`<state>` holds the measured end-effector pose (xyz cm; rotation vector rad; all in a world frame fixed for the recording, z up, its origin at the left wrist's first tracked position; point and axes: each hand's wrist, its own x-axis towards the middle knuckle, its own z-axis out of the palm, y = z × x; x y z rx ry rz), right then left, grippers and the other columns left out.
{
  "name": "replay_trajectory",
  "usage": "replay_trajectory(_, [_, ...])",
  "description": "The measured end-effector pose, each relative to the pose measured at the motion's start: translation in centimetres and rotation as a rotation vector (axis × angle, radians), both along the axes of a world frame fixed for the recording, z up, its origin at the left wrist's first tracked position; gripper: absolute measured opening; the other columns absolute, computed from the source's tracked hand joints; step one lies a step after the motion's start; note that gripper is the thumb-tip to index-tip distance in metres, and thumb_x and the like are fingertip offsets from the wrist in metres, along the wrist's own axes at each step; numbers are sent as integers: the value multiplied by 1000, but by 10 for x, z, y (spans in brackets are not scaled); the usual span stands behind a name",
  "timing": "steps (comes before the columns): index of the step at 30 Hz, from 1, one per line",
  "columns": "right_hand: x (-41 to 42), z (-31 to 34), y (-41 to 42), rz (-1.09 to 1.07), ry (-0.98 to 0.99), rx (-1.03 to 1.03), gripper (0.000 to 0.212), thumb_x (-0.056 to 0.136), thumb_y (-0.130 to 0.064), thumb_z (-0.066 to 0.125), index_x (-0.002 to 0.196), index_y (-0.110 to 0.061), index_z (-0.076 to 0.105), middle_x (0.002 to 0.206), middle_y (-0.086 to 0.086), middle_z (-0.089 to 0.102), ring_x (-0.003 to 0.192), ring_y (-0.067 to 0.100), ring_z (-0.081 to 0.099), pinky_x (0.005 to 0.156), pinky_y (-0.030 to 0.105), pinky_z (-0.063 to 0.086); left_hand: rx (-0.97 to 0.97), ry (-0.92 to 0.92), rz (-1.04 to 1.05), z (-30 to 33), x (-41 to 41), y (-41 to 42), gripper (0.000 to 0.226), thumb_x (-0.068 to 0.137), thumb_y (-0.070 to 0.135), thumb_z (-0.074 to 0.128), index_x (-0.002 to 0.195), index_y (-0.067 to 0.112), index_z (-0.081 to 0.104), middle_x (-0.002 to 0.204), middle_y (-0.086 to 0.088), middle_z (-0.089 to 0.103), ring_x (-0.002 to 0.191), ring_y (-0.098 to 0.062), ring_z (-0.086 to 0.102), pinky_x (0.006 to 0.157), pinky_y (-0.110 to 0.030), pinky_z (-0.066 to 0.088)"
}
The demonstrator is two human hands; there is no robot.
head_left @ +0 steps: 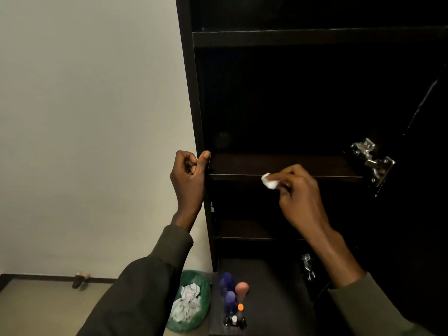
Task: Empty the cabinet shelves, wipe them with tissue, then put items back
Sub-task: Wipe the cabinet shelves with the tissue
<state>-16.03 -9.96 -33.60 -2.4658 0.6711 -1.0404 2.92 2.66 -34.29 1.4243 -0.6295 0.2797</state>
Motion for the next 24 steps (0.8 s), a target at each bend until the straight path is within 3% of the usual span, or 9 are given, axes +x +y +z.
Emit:
replay_trajectory(3, [-4,-2,7,113,17,116,39,84,9,61,104,-20,76,100,-4,60,93,6,61,82,4,43,20,-1,-17,-2,0,1,31,91,26,68,80,7,46,67,5,43,59,-5,41,57,-13,37])
replay_trajectory(8, [-35,6,-21,-194,-261,140,39,85,4,59,108,-24,74,106,-1,63,95,5,61,86,11,46,48,24,-21,-15,-1,7,34,91,28,69,81,3,48,68,2,45,60,-5,40,58,-17,38])
replay_trajectory(12, [-32,-7,-21,-243,-221,129,36,87,2,60,110,-22,72,108,1,57,92,6,57,79,10,45,34,61,6,-20,-7,6,31,91,27,69,79,7,48,67,6,45,59,-3,41,59,-12,38])
replay_trajectory(15, [-19,-21,-7,-130,-208,134,35,86,5,63,109,-20,72,107,-2,57,92,4,58,80,7,47,46,60,11,-20,-8,6,31,91,27,69,79,8,47,67,6,45,59,-4,42,59,-12,38])
replay_trajectory(19, [-13,-41,-5,11,-81,165,30,83,3,67,103,-18,75,101,-4,61,91,5,61,79,15,51,79,72,-10,-29,-11,10,31,89,26,71,78,8,47,66,5,45,58,-4,41,58,-11,38])
replay_trajectory(22, [-27,-63,-18,-104,-55,216,31,84,3,67,105,-19,75,104,-2,63,91,6,61,76,9,44,116,86,-23,-43,-13,13,32,88,26,72,79,7,49,66,4,45,58,-5,42,57,-12,38])
replay_trajectory(24, [-39,-86,-37,-239,44,274,32,86,0,66,110,-20,73,111,2,64,93,8,60,79,14,44,146,102,-29,-51,-12,16,31,88,25,73,80,6,50,67,3,46,58,-6,43,57,-11,38])
